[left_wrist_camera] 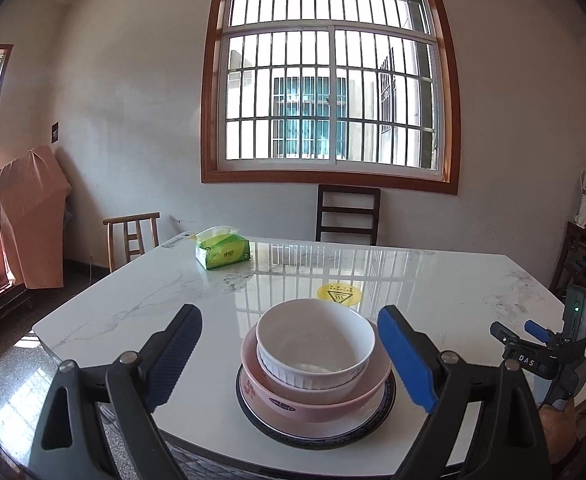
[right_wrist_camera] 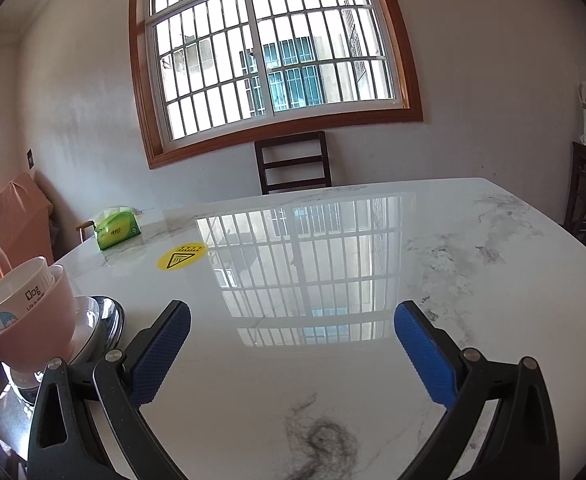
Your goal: Organize plates and bowls
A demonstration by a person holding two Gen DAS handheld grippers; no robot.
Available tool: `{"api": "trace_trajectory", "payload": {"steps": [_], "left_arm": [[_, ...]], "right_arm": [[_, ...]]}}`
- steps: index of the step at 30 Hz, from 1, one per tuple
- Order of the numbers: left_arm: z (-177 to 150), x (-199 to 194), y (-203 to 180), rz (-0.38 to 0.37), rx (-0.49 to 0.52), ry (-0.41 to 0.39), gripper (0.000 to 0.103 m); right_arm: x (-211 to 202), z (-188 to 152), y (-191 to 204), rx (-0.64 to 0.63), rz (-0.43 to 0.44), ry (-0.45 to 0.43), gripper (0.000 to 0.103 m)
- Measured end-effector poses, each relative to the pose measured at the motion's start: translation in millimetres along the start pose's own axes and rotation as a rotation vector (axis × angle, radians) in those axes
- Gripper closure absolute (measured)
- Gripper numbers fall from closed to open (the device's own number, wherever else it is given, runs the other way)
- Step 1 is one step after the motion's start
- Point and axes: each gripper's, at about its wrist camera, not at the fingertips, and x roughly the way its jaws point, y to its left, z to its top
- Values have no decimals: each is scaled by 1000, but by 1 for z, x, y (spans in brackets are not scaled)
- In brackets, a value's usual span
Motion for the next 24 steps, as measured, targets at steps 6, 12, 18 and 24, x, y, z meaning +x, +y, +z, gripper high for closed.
{"api": "trace_trajectory", "payload": {"steps": [6, 12, 18, 24], "left_arm": [[-8, 7, 0, 8, -1, 38, 11], [-17, 13, 3, 14, 0, 68, 11], [-23, 17, 5, 15, -1, 83, 11], [-30, 22, 6, 36, 7, 100, 11]], "right_arm": [[1, 1, -4, 19, 2, 5, 1], [1, 1, -5, 11, 0, 5, 0], [1, 2, -6, 9, -3, 7, 0], [4, 2, -6, 25, -2, 19, 0]]}}
